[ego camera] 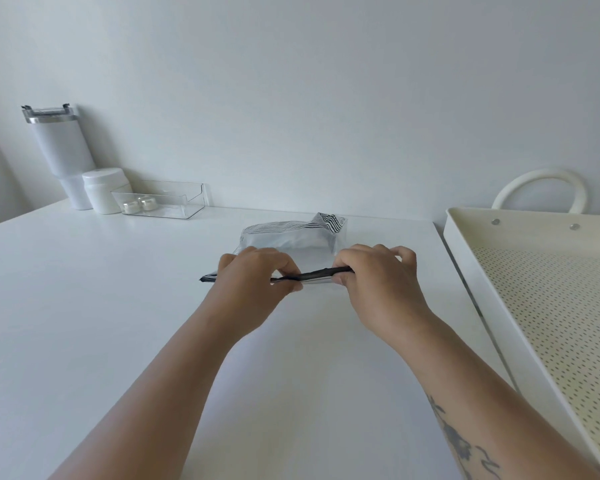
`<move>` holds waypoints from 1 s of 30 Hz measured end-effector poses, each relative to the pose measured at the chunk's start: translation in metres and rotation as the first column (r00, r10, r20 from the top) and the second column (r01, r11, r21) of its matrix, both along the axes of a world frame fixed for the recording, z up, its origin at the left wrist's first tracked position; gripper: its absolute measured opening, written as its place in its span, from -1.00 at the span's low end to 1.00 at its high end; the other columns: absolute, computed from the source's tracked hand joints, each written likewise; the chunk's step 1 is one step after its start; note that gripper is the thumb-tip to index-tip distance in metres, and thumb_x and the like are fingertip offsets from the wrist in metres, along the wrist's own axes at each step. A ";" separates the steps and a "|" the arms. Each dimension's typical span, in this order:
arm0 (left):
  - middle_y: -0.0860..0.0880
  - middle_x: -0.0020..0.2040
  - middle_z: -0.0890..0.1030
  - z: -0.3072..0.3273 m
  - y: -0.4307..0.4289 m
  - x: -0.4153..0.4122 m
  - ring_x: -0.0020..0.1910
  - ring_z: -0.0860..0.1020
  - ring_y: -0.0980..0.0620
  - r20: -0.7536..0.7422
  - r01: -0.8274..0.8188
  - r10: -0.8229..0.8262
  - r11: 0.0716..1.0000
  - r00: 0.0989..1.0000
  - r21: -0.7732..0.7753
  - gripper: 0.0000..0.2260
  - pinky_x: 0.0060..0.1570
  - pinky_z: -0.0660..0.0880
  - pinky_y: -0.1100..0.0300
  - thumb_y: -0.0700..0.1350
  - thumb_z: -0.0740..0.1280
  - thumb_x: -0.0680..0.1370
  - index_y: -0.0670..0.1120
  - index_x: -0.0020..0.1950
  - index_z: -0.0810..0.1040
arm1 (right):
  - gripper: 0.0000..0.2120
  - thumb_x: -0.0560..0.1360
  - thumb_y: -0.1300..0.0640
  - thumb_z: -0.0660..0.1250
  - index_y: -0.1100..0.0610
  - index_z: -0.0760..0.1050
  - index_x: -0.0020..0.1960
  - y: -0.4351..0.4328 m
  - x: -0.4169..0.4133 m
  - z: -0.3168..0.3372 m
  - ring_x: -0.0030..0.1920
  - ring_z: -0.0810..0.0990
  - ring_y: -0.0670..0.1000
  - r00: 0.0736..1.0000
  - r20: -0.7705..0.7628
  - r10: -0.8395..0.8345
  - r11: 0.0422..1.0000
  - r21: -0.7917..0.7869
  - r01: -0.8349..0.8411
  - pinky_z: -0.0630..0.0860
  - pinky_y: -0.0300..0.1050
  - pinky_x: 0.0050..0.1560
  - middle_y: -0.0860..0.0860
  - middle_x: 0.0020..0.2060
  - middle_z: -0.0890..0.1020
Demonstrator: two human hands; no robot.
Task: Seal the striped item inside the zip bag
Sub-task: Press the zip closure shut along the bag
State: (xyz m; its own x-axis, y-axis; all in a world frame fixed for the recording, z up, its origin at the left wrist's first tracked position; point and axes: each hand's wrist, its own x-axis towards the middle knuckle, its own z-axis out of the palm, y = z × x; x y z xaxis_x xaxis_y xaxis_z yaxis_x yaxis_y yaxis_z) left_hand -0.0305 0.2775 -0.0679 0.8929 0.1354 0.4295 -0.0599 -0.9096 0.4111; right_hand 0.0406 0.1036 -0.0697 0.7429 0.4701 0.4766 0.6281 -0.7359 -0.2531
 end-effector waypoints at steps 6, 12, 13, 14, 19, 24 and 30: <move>0.16 -0.17 0.57 -0.002 -0.004 0.003 -0.05 0.47 0.11 -0.012 -0.026 0.026 0.999 1.000 0.040 -0.87 0.04 0.23 0.10 -0.07 0.30 0.57 0.12 -0.15 0.55 | -0.93 0.54 0.11 0.26 -0.05 0.47 -0.08 0.003 -0.006 0.003 -0.03 0.44 0.02 0.999 0.040 0.006 1.000 -0.030 -0.005 0.11 0.01 0.23 -0.11 -0.13 0.52; 0.18 -0.25 0.53 -0.004 -0.009 0.005 -0.18 0.44 0.18 -0.016 -0.025 0.025 1.000 1.000 -0.011 -0.86 0.01 0.31 0.10 -0.06 0.32 0.55 0.15 -0.19 0.51 | -0.87 0.55 0.08 0.27 -0.04 0.49 -0.17 0.010 -0.011 0.005 -0.07 0.43 -0.01 0.997 0.016 0.079 0.997 0.006 -0.079 0.06 -0.07 0.07 -0.11 -0.21 0.53; 0.20 -0.25 0.52 -0.004 -0.009 0.004 -0.17 0.43 0.18 -0.019 -0.019 0.019 1.000 1.000 -0.017 -0.86 0.01 0.28 0.11 -0.05 0.32 0.55 0.15 -0.19 0.51 | -0.86 0.56 0.10 0.26 -0.04 0.48 -0.17 0.010 -0.011 0.005 -0.07 0.43 -0.01 0.996 0.000 0.085 0.996 0.014 -0.085 0.08 -0.07 0.04 -0.11 -0.20 0.53; 0.21 -0.24 0.53 -0.004 -0.009 0.003 -0.14 0.43 0.15 -0.023 -0.010 0.010 1.000 1.000 -0.012 -0.87 0.01 0.26 0.12 -0.05 0.32 0.55 0.15 -0.18 0.51 | -0.86 0.57 0.11 0.25 -0.03 0.46 -0.17 0.010 -0.011 0.005 -0.07 0.44 0.00 0.996 -0.015 0.088 0.996 0.023 -0.088 0.11 -0.07 0.02 -0.11 -0.20 0.52; 0.23 -0.22 0.54 -0.001 -0.008 -0.002 -0.06 0.44 0.12 -0.006 0.018 -0.018 1.000 1.000 0.012 -0.90 0.03 0.23 0.12 -0.05 0.32 0.54 0.14 -0.16 0.51 | -0.93 0.56 0.10 0.26 0.00 0.48 -0.09 0.008 -0.011 0.007 -0.07 0.46 0.02 0.990 -0.071 0.124 0.992 0.037 -0.122 0.27 -0.05 0.07 -0.11 -0.14 0.52; 0.24 -0.19 0.55 -0.001 -0.010 -0.002 -0.04 0.45 0.12 0.019 0.037 -0.037 0.999 0.999 0.024 -0.97 0.07 0.25 0.10 -0.01 0.34 0.51 0.14 -0.10 0.54 | -0.91 0.58 0.14 0.24 0.02 0.51 -0.06 0.006 -0.013 0.010 -0.16 0.37 0.02 0.988 -0.078 0.133 0.991 0.004 -0.133 0.33 -0.03 0.00 -0.08 -0.17 0.50; 0.19 -0.19 0.55 -0.001 -0.012 0.001 -0.08 0.41 0.07 0.042 0.040 -0.042 0.997 0.998 0.061 -0.92 -0.03 0.27 0.10 -0.04 0.33 0.54 0.14 -0.12 0.55 | -0.89 0.59 0.14 0.23 0.02 0.52 -0.06 0.006 -0.015 0.012 -0.21 0.31 0.01 0.990 -0.064 0.122 0.992 0.024 -0.120 0.25 -0.08 -0.08 -0.07 -0.16 0.50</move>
